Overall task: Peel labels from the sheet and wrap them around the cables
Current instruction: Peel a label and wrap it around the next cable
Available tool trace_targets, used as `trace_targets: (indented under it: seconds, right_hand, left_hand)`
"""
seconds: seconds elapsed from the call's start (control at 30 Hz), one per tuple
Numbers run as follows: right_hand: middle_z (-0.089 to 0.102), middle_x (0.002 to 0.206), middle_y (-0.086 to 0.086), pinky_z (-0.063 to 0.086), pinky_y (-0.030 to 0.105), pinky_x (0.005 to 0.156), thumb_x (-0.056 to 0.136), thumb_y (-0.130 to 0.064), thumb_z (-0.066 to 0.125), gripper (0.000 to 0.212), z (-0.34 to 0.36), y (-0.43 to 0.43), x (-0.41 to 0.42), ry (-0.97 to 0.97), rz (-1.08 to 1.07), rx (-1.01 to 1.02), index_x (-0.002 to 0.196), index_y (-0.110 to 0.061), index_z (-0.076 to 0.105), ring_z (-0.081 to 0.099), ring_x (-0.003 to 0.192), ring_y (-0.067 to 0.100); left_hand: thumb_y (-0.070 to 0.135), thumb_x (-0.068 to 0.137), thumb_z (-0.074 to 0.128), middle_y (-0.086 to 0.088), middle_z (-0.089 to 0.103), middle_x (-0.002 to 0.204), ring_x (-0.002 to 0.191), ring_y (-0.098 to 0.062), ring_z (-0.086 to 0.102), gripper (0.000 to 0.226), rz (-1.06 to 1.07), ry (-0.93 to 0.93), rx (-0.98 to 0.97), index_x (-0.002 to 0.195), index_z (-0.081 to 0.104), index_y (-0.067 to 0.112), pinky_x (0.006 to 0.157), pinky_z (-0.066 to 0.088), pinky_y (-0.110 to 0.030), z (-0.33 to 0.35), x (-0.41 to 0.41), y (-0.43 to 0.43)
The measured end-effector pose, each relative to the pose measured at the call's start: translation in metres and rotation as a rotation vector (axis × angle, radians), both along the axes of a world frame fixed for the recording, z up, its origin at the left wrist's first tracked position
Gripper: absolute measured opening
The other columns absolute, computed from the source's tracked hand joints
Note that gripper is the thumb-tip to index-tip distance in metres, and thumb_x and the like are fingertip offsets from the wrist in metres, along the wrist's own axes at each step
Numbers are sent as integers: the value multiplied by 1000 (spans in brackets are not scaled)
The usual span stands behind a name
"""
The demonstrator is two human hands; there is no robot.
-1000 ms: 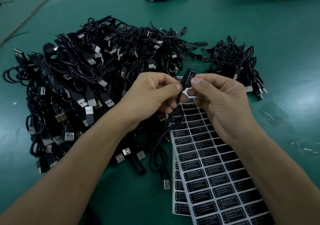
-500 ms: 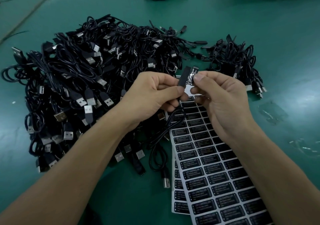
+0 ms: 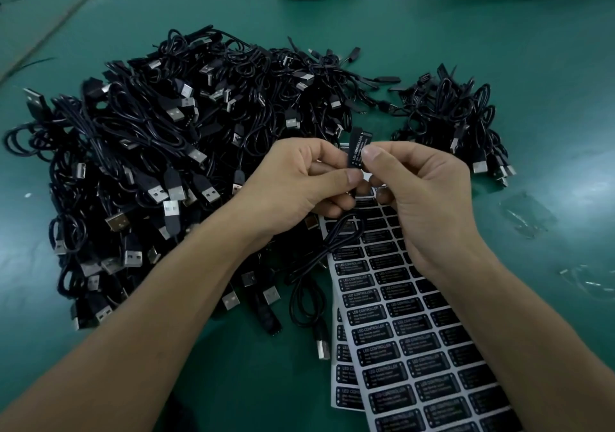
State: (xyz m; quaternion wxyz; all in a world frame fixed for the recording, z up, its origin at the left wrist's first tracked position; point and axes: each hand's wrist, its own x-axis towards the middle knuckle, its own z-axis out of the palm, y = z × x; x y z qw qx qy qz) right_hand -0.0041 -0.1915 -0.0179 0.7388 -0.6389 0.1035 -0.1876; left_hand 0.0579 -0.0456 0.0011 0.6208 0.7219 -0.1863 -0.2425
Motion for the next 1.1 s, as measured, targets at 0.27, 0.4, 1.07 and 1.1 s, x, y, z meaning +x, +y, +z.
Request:
trace_targets:
  seconds: [0.27, 0.4, 1.07, 1.1]
  right_hand:
    - [72, 69, -4, 48, 13, 57, 91, -10, 71, 10, -1, 2, 1, -11, -14, -81, 84, -15, 74, 64, 60, 6]
    - [71, 65, -5, 48, 14, 54, 92, -10, 71, 11, -1, 2, 1, -19, -15, -133, 83, -17, 73, 63, 57, 5]
    - [71, 66, -6, 48, 16, 53, 94, -15, 70, 11, -2, 2, 1, -10, -20, -196, 84, -20, 74, 63, 58, 4]
    - [71, 66, -6, 48, 16, 53, 94, -16, 70, 11, -2, 2, 1, -10, -19, -198, 84, -20, 74, 63, 58, 4]
  left_hand:
    - [8, 90, 70, -2, 75, 72, 58, -5, 67, 8, -1, -12, -7, 87, 63, 10, 53, 54, -16, 0, -1, 0]
    - [8, 90, 70, -3, 75, 72, 58, -5, 67, 8, 5, -16, -8, 87, 63, 9, 52, 53, -16, -1, 0, 0]
    - [8, 91, 70, -2, 75, 71, 58, -5, 66, 10, -8, -28, -10, 86, 62, 9, 54, 55, -17, -3, -1, -1]
    - [8, 91, 70, -2, 75, 71, 58, -5, 67, 10, -10, -31, -10, 85, 62, 10, 54, 54, -16, -3, -1, -1]
